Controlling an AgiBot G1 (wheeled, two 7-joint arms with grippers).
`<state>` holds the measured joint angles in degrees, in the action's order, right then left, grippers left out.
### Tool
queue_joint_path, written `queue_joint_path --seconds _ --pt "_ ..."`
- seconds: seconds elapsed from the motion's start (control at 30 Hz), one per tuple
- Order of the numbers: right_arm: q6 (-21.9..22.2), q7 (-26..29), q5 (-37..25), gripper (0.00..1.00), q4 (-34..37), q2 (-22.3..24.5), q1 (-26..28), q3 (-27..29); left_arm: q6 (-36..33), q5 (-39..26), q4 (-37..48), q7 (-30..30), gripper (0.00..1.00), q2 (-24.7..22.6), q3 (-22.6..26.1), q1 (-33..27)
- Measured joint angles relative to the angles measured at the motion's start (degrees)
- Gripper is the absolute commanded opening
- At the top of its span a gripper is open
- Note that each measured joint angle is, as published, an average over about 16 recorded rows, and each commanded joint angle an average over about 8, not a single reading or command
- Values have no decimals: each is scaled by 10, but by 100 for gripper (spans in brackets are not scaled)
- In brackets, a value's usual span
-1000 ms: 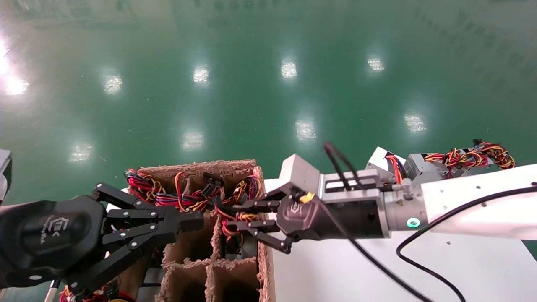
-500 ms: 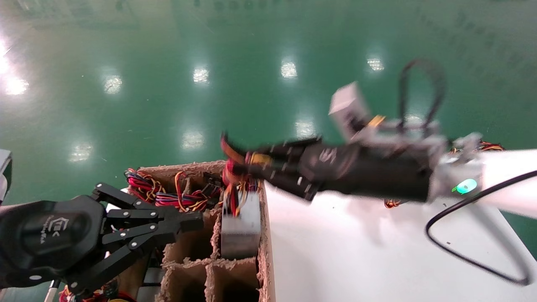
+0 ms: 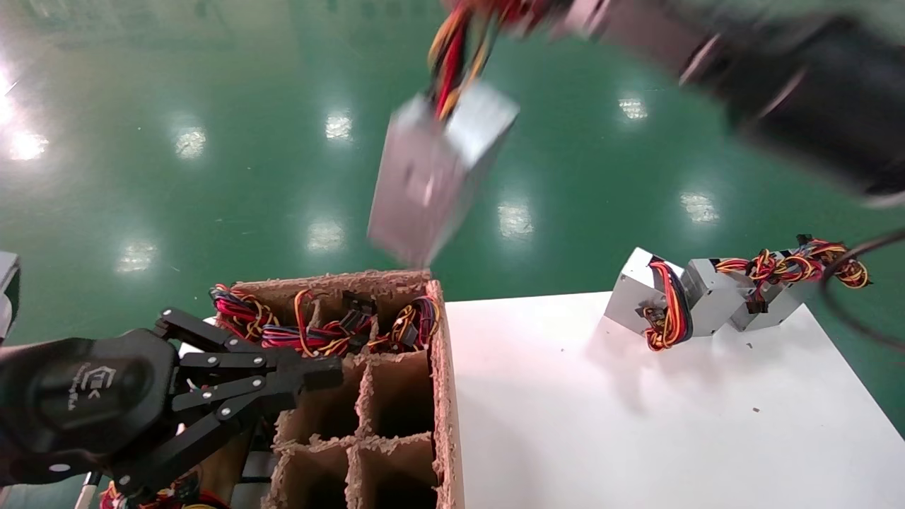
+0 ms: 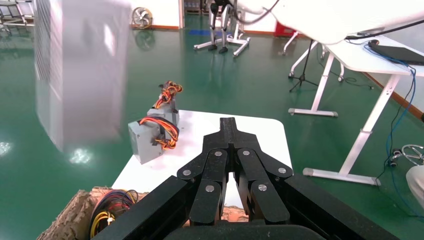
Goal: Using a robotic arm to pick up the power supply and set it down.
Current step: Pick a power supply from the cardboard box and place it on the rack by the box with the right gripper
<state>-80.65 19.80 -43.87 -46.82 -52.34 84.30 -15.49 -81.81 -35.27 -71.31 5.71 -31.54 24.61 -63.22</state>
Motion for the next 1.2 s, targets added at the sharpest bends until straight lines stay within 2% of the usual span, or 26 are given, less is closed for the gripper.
queue_joint_path --seconds 0.23,0.63,0.87,1.2 --pt "46 -5 15 0 15 21 -14 26 0 0 0 0 0 0 0 0" --pt "124 -7 -12 0 81 46 -77 25 0 0 0 0 0 0 0 0" --pt "147 -20 -33 0 157 32 -89 14 0 0 0 0 0 0 0 0" --pt "166 -57 -53 0 285 -12 -65 2 0 0 0 0 0 0 0 0"
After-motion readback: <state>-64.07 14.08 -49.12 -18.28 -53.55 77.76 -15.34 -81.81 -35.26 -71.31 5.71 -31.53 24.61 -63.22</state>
